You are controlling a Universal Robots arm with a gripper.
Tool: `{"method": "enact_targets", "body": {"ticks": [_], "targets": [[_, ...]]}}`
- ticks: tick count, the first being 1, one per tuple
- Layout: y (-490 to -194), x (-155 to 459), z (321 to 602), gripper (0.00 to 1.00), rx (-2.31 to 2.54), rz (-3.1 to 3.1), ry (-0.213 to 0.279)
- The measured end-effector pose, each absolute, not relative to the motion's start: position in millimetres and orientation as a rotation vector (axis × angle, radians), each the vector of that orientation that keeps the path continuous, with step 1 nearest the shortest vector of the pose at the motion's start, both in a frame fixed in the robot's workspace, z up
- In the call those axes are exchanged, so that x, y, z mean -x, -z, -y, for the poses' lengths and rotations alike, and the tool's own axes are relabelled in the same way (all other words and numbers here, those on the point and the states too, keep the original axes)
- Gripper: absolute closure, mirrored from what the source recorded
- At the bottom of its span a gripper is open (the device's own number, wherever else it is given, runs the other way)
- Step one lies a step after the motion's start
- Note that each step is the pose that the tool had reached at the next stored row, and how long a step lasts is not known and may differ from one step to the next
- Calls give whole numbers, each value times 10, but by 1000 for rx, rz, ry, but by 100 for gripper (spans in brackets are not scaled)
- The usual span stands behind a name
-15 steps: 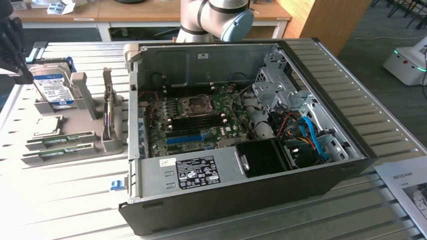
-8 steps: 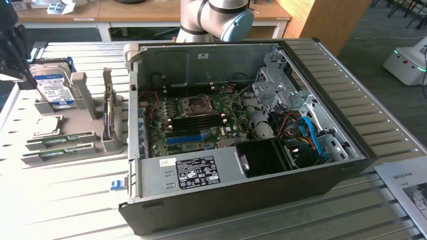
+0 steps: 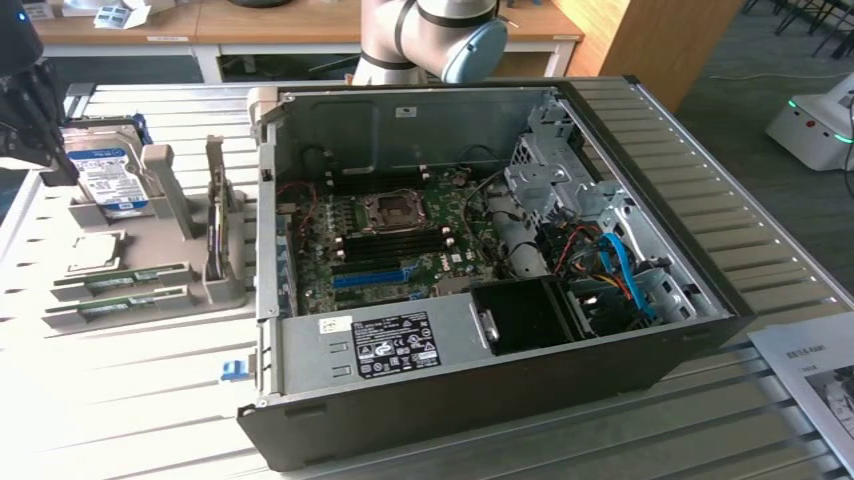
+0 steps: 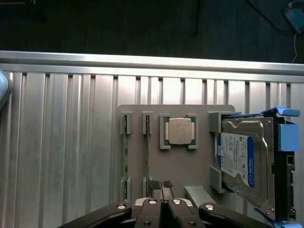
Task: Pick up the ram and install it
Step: 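Pick up the ram and move it above insertion slot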
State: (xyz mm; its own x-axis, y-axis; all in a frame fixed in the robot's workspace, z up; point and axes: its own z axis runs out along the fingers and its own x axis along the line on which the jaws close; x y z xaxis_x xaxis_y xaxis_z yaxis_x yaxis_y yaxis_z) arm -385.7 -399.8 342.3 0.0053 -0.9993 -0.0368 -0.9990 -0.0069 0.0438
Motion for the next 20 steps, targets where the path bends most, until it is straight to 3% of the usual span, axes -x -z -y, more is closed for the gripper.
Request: {"method": "enact_targets", "body": {"ticks": [8,10,12,13,20], "targets": [[-3422,3857,3998,86,-2224,2210,89],[-3422,3857,3998,74,-2224,2210,89],[-3422,3857,3998,74,-2224,2210,89],[-3422,3857,3998,68,-2224,2210,89],[-3422,3857,4002,68,-2224,2210,89]]}}
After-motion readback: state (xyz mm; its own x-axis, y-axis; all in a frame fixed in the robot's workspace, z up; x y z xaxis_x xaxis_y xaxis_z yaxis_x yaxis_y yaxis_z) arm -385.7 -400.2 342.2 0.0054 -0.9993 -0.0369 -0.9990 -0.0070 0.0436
